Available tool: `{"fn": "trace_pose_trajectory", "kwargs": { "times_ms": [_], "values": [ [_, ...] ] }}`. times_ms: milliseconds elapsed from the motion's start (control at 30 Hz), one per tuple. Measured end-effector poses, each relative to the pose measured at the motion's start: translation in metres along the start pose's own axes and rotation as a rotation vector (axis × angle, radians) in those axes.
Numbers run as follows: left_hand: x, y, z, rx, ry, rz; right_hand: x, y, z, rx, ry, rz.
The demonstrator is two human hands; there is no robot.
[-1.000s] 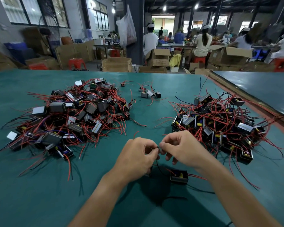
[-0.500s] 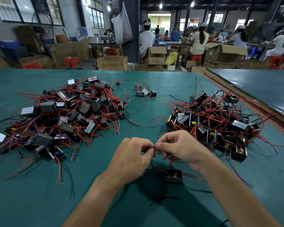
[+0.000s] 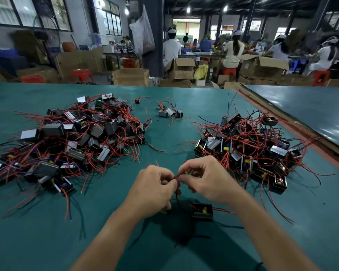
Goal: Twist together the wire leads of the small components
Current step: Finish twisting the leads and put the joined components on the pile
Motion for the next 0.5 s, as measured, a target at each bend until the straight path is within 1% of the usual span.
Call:
{"fn": "trace_pose_trajectory", "kwargs": {
  "times_ms": [67,133,200,267,333,400,500],
  "values": [
    [-0.0002,0.0022,0.0018,-0.166,-0.104,0.145,-0.0007,0.0023,0.0004,0.006,-0.01,0.005],
    [-0.0007,0.0042,0.0011,-0.303,-0.157,0.279,-0.0014,0.0037,0.0016,0.02,-0.017,0.007],
    [-0.0009,0.0045,0.0012,-0.386,-0.19,0.372,-0.0013,0.0053,0.0022,0.026,-0.026,0.016],
    [-0.002,0.0049,0.0024,-0.414,-0.224,0.42,-0.001,0.0063,0.0015,-0.013,-0.037,0.013],
    [-0.0024,0.005,0.0033,-0.407,-0.225,0.412,-0.0011,0.0061,0.0009,-0.089,-0.066,-0.001],
    [-0.0012,0.0046,0.0035,-0.389,-0.202,0.358,-0.001,0.0049,0.0015,-0.124,-0.082,-0.017],
    [0.0023,0.0051,0.0032,-0.306,-0.154,0.244,0.0001,0.0015,-0.001,-0.062,-0.009,-0.049]
  ]
}}
Point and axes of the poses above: each hand's wrist, its own x-axis towards the middle knuckle, its own y-axis out of the palm, z = x × y, the point moved 4 cm from there along x, towards the middle knuckle, and after that the axes turned 9 degrees about -y, right-handed, at the moved point
